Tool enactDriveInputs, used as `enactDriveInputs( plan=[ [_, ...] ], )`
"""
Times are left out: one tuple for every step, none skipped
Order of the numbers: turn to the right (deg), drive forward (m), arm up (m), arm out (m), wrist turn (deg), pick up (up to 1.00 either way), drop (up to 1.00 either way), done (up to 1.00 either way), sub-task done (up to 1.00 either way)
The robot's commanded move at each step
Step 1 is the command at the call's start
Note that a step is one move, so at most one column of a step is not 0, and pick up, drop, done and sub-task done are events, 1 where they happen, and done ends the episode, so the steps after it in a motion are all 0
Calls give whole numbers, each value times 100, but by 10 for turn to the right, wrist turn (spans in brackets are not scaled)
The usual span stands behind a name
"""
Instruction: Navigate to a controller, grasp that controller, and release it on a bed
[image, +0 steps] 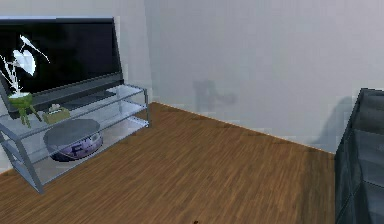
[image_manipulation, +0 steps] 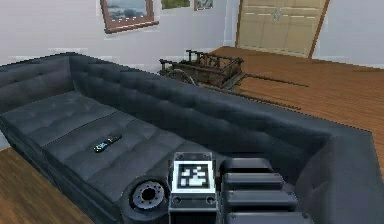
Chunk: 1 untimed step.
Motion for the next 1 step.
enactDriveInputs(
  plan=[
    [-450,0,0,0,0,0,0,0,0]
  ],
)
